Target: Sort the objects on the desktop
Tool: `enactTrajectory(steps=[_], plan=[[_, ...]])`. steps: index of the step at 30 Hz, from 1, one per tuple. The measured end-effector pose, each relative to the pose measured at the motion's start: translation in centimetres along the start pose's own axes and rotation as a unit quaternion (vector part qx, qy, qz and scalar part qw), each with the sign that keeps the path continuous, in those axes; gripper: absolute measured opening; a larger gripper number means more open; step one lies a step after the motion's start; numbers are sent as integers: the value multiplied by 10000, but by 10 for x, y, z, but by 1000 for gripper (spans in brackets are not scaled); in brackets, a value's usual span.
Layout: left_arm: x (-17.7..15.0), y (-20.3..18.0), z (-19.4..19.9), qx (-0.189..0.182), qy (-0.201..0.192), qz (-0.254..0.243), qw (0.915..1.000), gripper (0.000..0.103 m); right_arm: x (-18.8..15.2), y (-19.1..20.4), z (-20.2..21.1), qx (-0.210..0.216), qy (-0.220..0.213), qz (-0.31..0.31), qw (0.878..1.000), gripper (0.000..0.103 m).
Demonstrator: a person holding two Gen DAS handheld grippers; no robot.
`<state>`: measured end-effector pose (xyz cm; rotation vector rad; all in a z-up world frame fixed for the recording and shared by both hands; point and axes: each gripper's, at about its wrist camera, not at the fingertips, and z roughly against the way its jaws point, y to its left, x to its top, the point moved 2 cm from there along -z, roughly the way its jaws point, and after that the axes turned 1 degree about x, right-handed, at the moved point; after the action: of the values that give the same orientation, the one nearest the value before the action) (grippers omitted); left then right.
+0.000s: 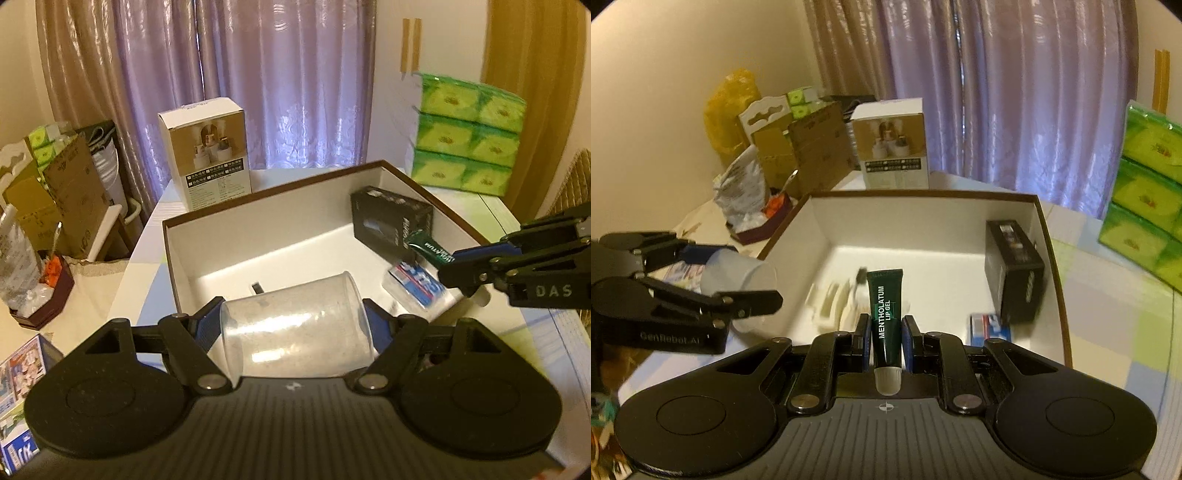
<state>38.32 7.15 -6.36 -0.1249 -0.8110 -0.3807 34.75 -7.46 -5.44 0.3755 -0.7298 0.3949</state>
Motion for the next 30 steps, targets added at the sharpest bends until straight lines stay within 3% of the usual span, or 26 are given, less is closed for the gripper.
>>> enactTrajectory(steps=[6, 14, 30], plan=[[28, 20, -43, -57, 186, 251, 9995, 75, 29, -11, -44, -232, 146, -213, 9994, 14], [49, 28, -106, -19, 529, 393, 9978, 75, 40, -37, -96, -536, 470, -579, 9958, 14], [61, 27, -185, -65, 1044, 664, 9923, 75, 44, -64, -133, -723, 717, -850, 9912, 14]])
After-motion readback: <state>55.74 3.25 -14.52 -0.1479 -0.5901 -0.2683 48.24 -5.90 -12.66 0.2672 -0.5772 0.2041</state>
